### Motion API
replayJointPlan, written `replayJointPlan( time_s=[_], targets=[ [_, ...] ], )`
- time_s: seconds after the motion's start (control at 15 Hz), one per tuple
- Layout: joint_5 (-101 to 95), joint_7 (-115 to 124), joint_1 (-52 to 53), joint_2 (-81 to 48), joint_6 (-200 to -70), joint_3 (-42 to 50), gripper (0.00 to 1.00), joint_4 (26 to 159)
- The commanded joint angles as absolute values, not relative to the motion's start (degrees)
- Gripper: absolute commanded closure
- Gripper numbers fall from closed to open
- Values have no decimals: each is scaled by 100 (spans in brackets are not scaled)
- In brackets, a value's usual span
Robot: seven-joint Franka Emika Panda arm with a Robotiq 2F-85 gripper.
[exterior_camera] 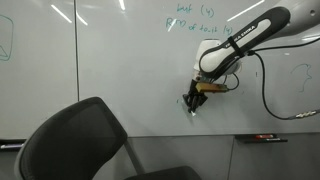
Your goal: Use the marker from the seat to write on the whiteboard.
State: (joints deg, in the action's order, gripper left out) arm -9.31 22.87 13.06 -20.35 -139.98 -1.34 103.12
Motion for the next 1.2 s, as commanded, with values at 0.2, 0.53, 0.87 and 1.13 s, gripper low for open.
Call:
replayJointPlan(
  time_s=[0.2, 0.53, 0.87, 1.13],
  targets=[
    [-949, 2243, 1296, -2376, -14073, -74, 94, 9955],
    [-985, 2244, 1326, -2464, -14083, -54, 94, 9886],
    [-1264, 2276, 1398, -2415, -14141, 17, 94, 9866],
    [-1717, 2287, 1474, -2377, -14286, 96, 94, 9855]
  ],
)
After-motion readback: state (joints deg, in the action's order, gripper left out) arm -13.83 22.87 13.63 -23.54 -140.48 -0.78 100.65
